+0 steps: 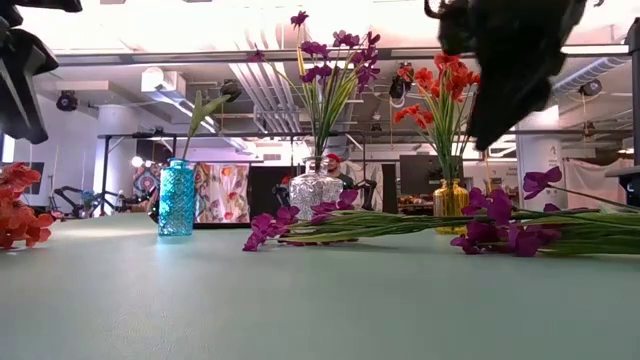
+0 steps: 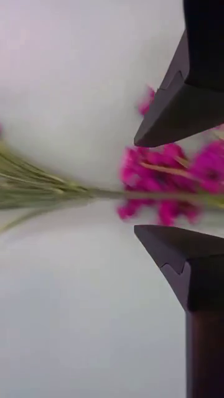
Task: Sort flowers into vase by color
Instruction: Put the top violet flowers into the transparent flower vase
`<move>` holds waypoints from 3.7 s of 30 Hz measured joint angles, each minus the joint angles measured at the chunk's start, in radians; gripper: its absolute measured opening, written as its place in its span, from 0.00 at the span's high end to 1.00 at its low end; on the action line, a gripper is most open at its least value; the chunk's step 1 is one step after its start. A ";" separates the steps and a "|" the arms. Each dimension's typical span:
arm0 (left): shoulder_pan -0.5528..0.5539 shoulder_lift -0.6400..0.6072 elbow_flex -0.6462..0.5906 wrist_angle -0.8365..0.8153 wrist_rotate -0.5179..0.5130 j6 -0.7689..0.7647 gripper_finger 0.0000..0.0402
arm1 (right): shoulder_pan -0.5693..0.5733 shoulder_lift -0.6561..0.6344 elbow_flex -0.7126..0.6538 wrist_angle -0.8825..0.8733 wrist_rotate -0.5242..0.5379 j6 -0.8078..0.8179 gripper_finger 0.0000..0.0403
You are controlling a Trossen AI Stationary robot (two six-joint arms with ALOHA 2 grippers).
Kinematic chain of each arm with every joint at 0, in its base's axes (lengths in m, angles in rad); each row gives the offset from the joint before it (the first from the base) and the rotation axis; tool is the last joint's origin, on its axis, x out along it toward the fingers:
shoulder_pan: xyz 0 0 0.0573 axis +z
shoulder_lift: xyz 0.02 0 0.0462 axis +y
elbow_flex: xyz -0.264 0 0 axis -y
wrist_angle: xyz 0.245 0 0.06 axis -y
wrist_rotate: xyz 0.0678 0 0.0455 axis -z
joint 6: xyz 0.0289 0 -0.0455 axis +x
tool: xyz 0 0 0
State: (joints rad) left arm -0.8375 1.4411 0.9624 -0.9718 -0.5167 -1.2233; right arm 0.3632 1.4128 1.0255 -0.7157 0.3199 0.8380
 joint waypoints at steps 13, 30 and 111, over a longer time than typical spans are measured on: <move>0.000 0.005 0.003 -0.039 -0.117 -0.125 0.62 | -0.024 0.244 0.077 0.165 0.056 -0.285 0.28; -0.002 0.005 0.003 -0.022 0.031 -0.102 0.58 | -0.030 0.259 -0.096 0.455 0.130 -0.353 0.31; 0.089 0.046 -0.175 1.545 -0.648 1.050 0.47 | 0.038 0.187 -0.152 1.589 0.095 -0.967 0.97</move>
State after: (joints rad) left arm -0.7481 1.4866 0.7872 0.5731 -1.1647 -0.1735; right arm 0.4011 1.5997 0.8738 0.8732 0.4153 -0.1286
